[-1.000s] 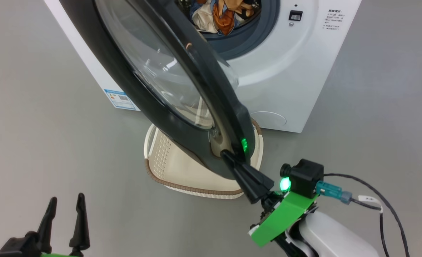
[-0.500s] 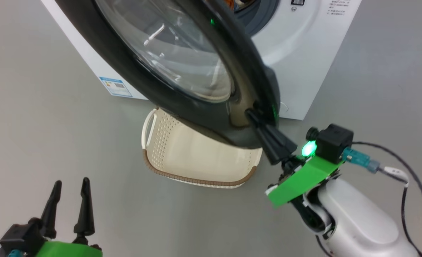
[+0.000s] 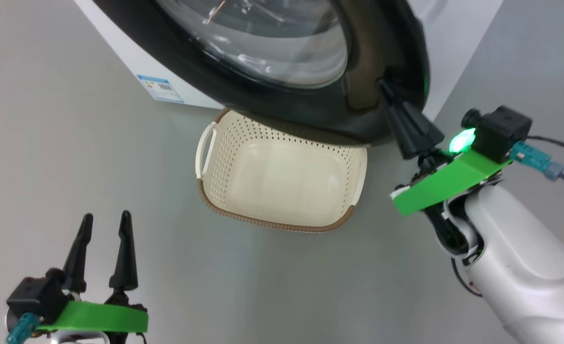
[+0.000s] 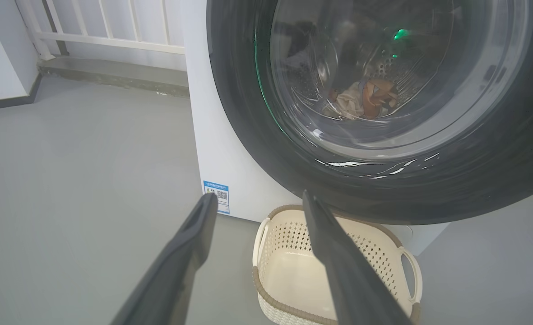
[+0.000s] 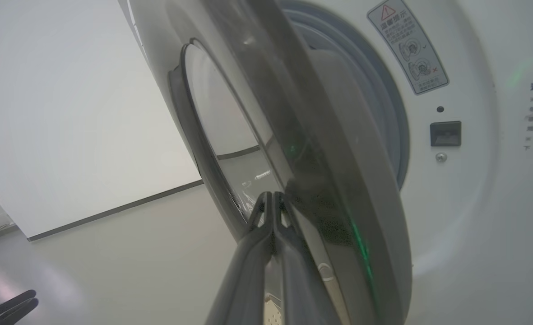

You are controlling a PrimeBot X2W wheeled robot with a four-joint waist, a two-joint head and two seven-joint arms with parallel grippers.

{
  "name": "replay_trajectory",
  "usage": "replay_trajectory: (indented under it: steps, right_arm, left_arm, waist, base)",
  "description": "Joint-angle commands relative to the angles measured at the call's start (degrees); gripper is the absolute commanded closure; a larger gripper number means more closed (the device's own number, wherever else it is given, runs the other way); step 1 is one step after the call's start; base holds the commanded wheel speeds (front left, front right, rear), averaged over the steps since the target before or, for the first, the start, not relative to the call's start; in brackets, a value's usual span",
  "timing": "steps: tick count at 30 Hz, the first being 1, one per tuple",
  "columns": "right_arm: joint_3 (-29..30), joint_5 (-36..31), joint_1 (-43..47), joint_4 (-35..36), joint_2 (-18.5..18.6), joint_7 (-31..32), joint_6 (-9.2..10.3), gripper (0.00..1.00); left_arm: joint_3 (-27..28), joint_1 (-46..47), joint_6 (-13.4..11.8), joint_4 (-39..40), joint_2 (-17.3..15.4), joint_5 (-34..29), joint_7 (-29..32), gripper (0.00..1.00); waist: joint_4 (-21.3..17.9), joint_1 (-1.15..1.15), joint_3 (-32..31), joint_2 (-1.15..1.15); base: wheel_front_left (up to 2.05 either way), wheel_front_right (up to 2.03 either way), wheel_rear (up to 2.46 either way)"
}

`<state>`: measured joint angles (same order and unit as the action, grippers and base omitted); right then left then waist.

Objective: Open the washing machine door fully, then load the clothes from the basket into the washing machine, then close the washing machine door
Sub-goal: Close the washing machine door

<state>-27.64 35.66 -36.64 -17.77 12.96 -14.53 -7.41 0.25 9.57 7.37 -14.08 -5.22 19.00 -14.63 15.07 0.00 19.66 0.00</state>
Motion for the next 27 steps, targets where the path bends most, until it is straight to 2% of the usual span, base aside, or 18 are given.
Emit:
replay_trajectory:
  steps: [1,27]
  right_arm:
    - [0.24,-0.51,-1.22,1.01,-0.08,-0.47,-0.08,1.0]
    - [8.4,-0.88,-14.25,-4.12,6.3,-0.47,-0.08,1.0]
  left_arm:
    - [1.75,1.45,0.12,1.79,-1.01,-0.38,-0.37,0.0]
    - [-1.63,6.14,0.12,5.38,1.72,-0.54,-0.37,0.0]
  waist:
    - [0.77,0.0,1.05,0.0]
    - [5.8,0.0,8.68,0.0]
  base:
    - [0.0,0.0,0.0]
    - [0.0,0.0,0.0]
